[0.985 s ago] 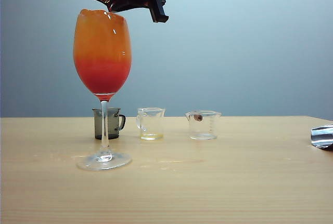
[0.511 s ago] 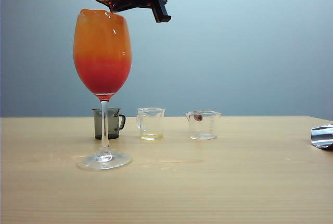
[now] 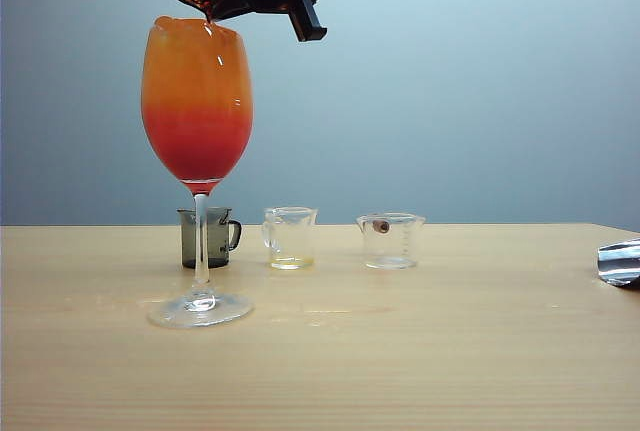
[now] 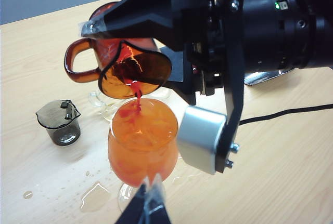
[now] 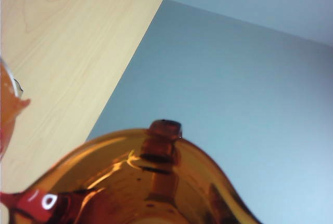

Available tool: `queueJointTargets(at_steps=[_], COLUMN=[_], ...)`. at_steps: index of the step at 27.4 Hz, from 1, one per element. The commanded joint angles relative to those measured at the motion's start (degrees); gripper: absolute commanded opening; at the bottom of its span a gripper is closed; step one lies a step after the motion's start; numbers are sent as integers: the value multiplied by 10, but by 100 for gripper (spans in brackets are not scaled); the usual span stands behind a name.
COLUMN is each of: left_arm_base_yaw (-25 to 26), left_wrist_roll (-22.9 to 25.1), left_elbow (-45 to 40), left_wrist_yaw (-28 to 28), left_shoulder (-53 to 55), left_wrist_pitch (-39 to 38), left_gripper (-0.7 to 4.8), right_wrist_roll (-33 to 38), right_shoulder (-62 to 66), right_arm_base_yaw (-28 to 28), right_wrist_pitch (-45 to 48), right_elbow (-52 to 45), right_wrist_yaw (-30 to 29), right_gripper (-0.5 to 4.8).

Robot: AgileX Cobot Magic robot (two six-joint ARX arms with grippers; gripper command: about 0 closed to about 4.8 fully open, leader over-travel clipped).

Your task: Pick up the fourth measuring cup from the left, pour the grenadine inside into the goblet, and finally put the measuring cup back in its original place.

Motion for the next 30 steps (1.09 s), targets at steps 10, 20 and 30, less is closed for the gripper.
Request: queueJointTargets(at_steps=[10,20,30], left_arm_base_yaw=[0,0,0], left_wrist_roll=[2,2,2], left_elbow=[2,2,2], left_wrist_yaw=[2,1,1], left_shoulder=[-1,-1,-1], left_wrist_pitch=[5,4,-5], left_gripper=[-5,-5,-5], right_wrist_roll=[-42,-68,-73], right_shoulder=[-4,-4,-4], right_arm_base_yaw=[1,1,1], right_wrist_pitch=[18,20,31], right_elbow=[2,2,2], right_wrist_yaw=[8,11,11], right_gripper=[44,40,40])
